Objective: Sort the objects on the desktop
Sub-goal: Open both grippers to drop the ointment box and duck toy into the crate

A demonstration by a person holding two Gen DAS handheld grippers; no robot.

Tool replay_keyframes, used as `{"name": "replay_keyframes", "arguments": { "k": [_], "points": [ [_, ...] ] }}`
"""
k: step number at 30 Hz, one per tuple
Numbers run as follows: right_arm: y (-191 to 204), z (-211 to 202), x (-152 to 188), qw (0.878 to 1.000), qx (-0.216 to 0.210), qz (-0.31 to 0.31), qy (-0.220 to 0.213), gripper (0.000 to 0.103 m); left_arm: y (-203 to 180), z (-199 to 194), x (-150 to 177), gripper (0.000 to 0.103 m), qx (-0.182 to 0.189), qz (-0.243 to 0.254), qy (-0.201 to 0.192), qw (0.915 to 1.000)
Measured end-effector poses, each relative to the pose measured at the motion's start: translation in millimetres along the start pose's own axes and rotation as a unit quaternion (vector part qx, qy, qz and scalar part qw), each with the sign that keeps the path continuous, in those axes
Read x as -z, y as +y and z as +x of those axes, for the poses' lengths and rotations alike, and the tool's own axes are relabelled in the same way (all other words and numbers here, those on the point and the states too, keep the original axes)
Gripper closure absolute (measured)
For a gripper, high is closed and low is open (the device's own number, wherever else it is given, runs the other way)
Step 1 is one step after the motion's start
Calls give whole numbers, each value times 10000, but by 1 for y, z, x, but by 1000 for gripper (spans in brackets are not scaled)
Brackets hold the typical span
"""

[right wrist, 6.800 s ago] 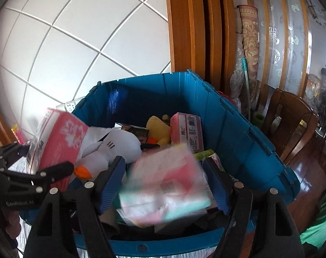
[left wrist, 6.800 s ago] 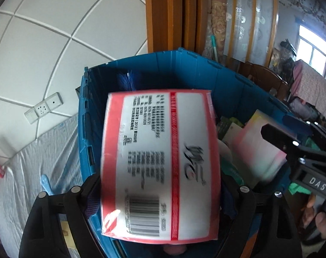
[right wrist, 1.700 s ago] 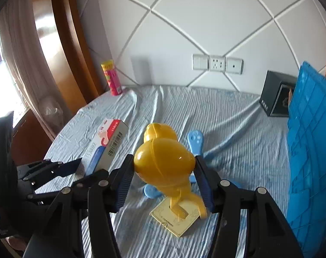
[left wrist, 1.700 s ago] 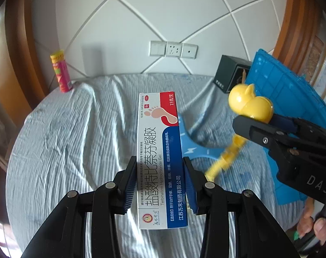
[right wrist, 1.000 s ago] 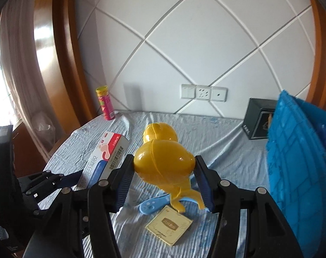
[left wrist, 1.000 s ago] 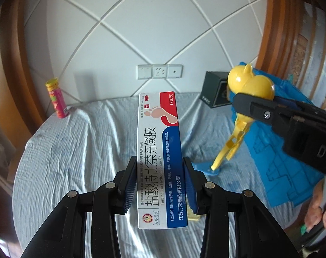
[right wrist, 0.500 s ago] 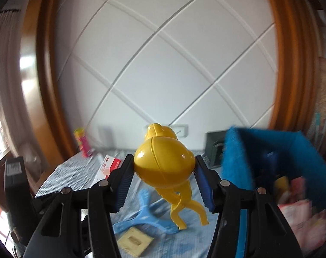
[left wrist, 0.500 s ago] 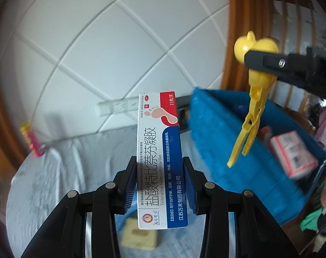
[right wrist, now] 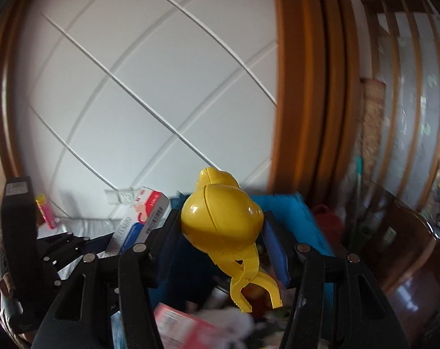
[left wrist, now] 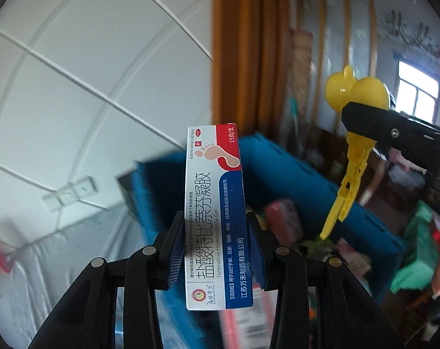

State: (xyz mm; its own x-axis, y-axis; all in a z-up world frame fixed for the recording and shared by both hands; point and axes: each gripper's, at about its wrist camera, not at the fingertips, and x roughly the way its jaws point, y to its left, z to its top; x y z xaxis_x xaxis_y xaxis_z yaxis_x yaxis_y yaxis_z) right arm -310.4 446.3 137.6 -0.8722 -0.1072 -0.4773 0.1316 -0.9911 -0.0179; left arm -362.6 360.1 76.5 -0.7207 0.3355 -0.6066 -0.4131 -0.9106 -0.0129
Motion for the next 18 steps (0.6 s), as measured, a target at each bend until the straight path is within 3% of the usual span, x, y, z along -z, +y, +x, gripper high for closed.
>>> {"name": "replay_keyframes", "arguments": {
  "k": [5,11,16,18],
  "points": [
    [-59,23,18,9982,215,30,568,48,-41,55,0,64,47,53,747,9972],
    [-104,59,49,9924,292,218,1175,48,-62,77,12,64,-4,195,1011,9947],
    [-126,93,70,9854,340,436,1608,48,-65,77,20,50,-23,313,982,9947],
    [-133,101,79,9833,350,523,1708,48,-66,71,21,39,-69,355,910,9952]
  ]
}}
